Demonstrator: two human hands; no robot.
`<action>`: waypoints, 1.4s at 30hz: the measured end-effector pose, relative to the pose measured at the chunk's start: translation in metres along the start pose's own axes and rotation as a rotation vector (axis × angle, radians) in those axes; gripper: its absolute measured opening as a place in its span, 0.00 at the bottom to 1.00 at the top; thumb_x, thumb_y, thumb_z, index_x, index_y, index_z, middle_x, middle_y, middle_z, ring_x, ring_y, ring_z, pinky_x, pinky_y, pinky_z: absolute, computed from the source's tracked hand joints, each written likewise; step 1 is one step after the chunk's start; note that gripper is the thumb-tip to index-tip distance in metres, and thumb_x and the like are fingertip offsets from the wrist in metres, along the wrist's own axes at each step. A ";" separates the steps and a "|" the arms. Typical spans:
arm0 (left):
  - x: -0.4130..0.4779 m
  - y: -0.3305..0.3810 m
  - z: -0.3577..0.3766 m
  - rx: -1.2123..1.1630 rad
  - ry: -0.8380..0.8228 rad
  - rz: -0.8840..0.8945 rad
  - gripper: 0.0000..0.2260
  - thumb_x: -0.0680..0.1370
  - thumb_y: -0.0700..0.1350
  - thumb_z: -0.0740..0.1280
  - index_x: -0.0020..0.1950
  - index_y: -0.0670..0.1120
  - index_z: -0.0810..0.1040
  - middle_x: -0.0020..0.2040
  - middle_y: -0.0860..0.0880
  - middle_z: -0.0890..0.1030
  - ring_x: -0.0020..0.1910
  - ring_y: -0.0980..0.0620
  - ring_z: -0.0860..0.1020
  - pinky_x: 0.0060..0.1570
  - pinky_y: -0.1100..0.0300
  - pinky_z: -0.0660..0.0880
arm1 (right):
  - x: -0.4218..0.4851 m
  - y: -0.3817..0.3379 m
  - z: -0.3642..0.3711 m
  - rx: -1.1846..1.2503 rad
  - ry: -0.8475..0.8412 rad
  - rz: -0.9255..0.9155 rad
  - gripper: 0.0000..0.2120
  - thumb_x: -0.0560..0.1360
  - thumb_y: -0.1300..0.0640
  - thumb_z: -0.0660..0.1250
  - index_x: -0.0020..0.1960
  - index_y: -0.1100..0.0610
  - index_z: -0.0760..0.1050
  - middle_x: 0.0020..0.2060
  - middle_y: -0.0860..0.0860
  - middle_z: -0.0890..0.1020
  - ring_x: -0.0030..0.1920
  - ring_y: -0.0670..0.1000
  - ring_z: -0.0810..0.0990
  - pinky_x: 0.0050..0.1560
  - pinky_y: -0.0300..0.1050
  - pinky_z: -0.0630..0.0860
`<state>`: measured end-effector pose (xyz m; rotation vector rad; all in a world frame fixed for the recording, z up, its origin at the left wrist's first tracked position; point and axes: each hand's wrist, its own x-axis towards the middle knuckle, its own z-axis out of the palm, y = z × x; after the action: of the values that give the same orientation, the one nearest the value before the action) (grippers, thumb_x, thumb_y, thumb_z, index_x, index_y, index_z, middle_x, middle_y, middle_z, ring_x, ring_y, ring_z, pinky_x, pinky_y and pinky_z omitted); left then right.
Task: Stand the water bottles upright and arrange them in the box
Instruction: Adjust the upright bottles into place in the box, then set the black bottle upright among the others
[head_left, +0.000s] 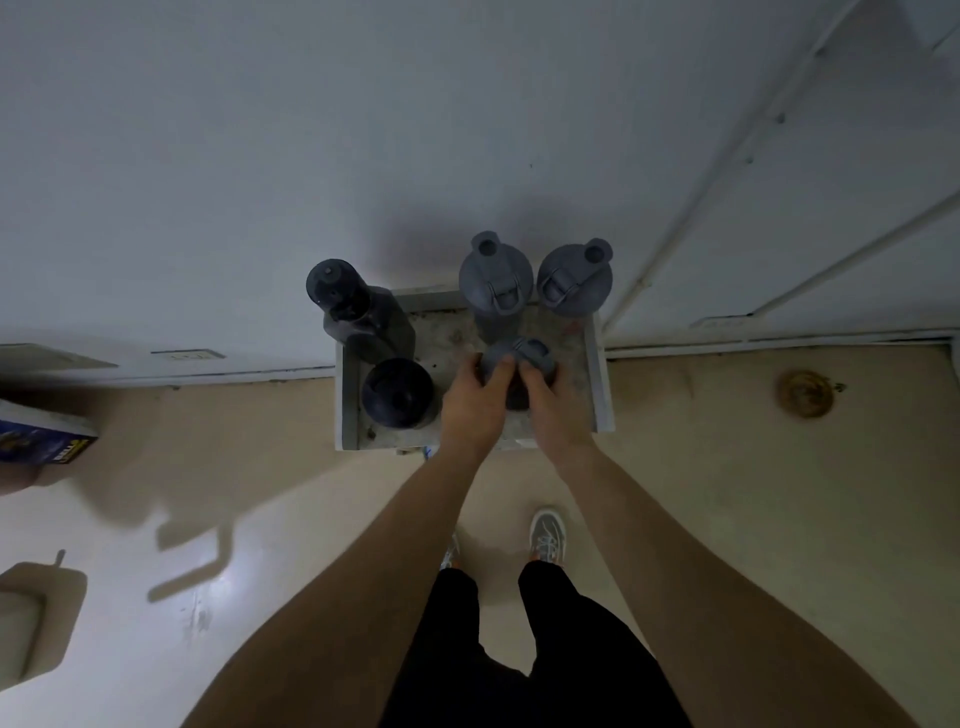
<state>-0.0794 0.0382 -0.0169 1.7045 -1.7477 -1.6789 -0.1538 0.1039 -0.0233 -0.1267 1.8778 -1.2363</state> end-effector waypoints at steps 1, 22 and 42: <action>-0.002 0.002 0.006 -0.009 -0.011 -0.005 0.24 0.79 0.58 0.65 0.70 0.46 0.73 0.60 0.47 0.81 0.57 0.48 0.79 0.53 0.58 0.74 | 0.002 0.001 -0.006 -0.016 0.032 -0.034 0.20 0.79 0.47 0.64 0.65 0.59 0.73 0.54 0.52 0.80 0.57 0.53 0.80 0.54 0.43 0.75; -0.009 0.025 0.031 -0.073 -0.113 -0.073 0.36 0.70 0.68 0.62 0.73 0.51 0.67 0.63 0.49 0.78 0.60 0.45 0.79 0.62 0.43 0.75 | 0.012 0.006 -0.060 0.063 0.242 0.030 0.23 0.82 0.44 0.54 0.62 0.62 0.73 0.56 0.56 0.78 0.55 0.56 0.78 0.52 0.47 0.72; 0.016 -0.060 -0.081 -0.262 0.179 -0.172 0.26 0.77 0.56 0.67 0.72 0.48 0.68 0.63 0.48 0.77 0.62 0.46 0.77 0.63 0.46 0.75 | -0.008 0.017 0.107 -0.062 -0.151 0.124 0.20 0.78 0.45 0.63 0.67 0.52 0.69 0.58 0.54 0.79 0.58 0.58 0.80 0.58 0.57 0.79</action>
<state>0.0104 -0.0023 -0.0437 1.8576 -1.2737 -1.6757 -0.0684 0.0409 -0.0465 -0.1315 1.7661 -1.0556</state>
